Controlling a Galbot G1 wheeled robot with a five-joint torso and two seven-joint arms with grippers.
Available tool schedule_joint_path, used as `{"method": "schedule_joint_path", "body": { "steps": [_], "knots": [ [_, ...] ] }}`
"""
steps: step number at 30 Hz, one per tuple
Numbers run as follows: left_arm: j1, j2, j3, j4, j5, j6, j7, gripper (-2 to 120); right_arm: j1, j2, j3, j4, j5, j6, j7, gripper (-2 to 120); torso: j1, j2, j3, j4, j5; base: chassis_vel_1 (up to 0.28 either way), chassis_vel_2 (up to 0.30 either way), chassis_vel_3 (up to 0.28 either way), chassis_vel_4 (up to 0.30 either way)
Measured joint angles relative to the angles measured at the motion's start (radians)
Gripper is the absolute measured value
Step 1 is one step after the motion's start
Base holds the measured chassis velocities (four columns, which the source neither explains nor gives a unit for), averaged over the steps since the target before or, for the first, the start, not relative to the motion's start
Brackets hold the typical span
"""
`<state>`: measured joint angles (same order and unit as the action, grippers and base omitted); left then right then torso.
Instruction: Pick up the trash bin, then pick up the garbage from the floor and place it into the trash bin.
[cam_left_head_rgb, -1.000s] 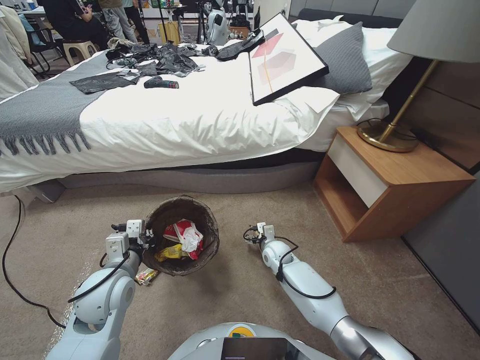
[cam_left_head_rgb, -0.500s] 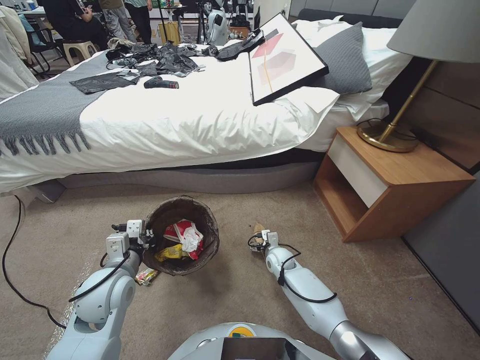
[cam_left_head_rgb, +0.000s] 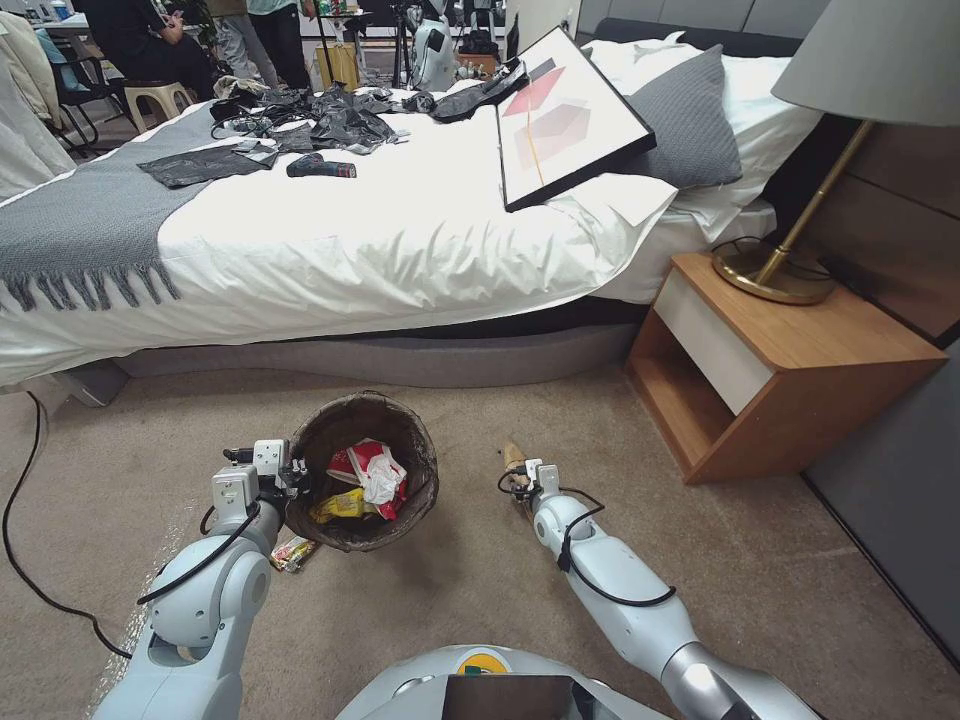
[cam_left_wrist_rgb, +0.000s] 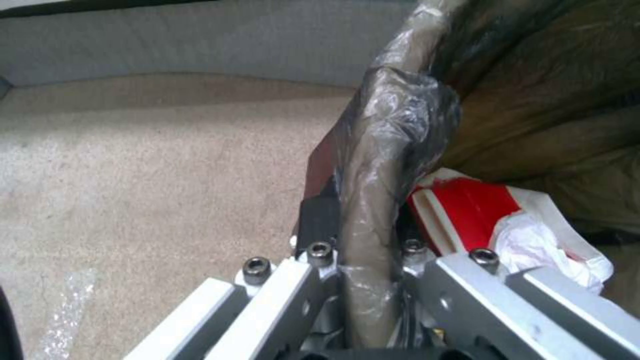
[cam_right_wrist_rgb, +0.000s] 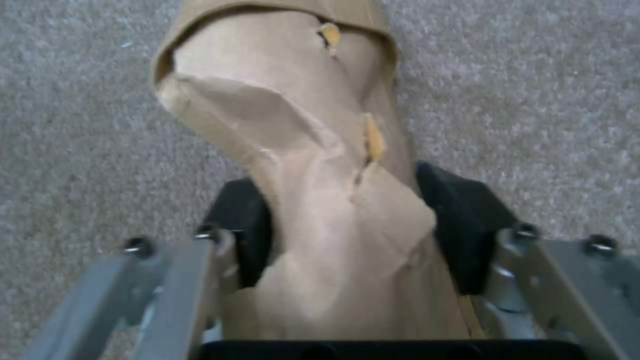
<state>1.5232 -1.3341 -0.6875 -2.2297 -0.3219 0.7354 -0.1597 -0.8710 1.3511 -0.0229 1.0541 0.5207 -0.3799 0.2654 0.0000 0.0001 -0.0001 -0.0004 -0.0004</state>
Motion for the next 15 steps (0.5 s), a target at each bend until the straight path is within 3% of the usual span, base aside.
{"method": "schedule_joint_path", "body": {
  "steps": [8,10,12,15],
  "knots": [
    [-0.001,0.003,0.002,0.004,0.002,0.000,0.002,0,-0.001,-0.008,-0.002,0.015,0.002,0.001,0.002,18,0.000,0.000,0.000,0.0004,0.0006,0.000,0.000,0.000,0.000],
    [-0.001,0.004,0.002,0.004,0.003,0.000,0.003,0,-0.001,-0.009,-0.002,0.016,0.002,0.001,0.003,15,0.000,0.000,0.000,0.0004,0.0007,0.000,0.000,0.000,0.000],
    [0.000,0.005,0.002,0.004,0.003,0.000,0.004,0,-0.004,-0.013,-0.003,0.022,0.002,0.003,0.004,3,0.000,0.000,0.000,0.0005,0.0005,0.000,0.000,0.000,0.000],
    [0.000,0.006,0.003,0.004,0.003,0.000,0.004,0,-0.004,-0.014,-0.003,0.024,0.002,0.003,0.004,0,0.000,0.000,0.000,0.0004,0.0005,0.000,0.000,0.000,0.000]
  ]
}}
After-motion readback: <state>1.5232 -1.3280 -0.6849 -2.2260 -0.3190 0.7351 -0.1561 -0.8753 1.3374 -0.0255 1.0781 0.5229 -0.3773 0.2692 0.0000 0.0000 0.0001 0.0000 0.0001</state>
